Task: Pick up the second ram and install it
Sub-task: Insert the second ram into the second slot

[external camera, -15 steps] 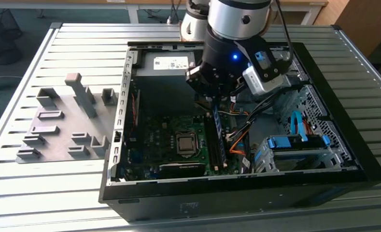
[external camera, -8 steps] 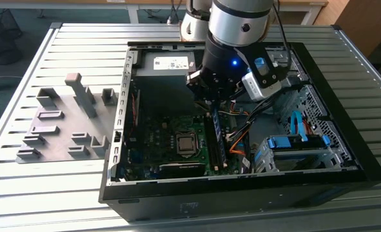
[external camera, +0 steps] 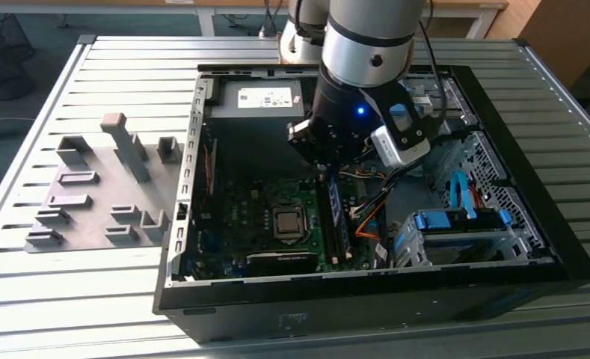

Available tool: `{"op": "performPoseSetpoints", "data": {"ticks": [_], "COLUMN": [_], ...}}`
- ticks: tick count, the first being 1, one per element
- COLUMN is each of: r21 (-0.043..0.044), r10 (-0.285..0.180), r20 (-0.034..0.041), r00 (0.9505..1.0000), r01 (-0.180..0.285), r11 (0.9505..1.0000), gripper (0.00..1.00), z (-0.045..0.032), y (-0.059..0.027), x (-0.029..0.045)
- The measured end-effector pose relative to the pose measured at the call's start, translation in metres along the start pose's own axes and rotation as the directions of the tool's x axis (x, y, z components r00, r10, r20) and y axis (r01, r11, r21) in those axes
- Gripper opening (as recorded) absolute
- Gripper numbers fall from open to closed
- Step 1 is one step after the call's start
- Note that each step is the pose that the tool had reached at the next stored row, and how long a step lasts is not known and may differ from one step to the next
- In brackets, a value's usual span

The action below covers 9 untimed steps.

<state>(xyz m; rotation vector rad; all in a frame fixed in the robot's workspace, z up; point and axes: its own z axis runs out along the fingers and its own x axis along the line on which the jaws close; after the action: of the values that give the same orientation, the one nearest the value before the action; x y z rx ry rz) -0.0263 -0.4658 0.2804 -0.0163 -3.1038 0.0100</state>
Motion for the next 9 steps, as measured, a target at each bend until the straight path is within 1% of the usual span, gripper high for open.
{"op": "performPoseSetpoints", "data": {"ticks": [3, 9], "r21": [0.0000, -0.0001], "r10": [0.000, 0.001], "r20": [-0.0024, -0.0027], "r00": [1.0000, 1.0000], "r01": [0.000, -0.001], "r11": [1.0000, 1.0000], "gripper": [0.14, 0.14], "z": [0.0054, 0.0164], "y": [-0.0009, -0.0018], "x": [-0.0004, -0.0010]}}
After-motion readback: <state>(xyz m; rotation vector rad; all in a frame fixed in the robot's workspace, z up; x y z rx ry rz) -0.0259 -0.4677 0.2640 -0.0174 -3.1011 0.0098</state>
